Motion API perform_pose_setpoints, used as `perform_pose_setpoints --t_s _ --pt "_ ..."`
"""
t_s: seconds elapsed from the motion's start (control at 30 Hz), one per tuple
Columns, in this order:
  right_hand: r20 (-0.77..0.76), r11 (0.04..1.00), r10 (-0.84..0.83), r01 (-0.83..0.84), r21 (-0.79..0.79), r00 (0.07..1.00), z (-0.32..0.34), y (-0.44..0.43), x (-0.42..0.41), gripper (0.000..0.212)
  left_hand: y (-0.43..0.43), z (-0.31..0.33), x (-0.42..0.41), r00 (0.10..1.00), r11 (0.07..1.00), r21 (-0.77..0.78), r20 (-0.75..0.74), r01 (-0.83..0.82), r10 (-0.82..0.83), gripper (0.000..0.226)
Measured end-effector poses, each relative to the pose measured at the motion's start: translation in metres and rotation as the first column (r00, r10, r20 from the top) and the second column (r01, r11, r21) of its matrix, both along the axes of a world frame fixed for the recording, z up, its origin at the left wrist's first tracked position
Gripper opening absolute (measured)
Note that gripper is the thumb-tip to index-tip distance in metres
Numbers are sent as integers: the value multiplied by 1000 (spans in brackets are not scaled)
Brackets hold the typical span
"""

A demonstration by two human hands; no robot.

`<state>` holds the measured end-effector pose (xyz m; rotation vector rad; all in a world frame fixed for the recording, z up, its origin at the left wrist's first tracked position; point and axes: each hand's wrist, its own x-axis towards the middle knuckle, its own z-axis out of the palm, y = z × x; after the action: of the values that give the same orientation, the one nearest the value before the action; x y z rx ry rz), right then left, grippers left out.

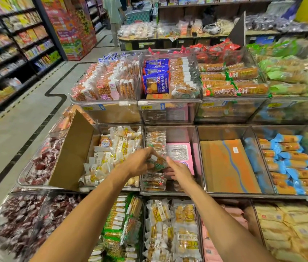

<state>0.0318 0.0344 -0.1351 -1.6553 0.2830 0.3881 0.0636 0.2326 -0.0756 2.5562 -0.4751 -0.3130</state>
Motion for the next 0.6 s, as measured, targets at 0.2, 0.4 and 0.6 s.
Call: perform_pose_setpoints --t_s 0.2,0.4,0.6 --pt "-114 998 9 -2 57 993 -3 -5 6 61 20 -10 -9 983 919 -362 -149 -156 108 17" --pt "-166 999 -29 33 17 986 -9 -1 11 40 38 -10 -26 930 637 -679 -248 -366 270 17" --pt "-24 893 -44 29 -450 999 -14 8 12 14 41 -32 -35 660 13 -707 -653 -707 372 5"
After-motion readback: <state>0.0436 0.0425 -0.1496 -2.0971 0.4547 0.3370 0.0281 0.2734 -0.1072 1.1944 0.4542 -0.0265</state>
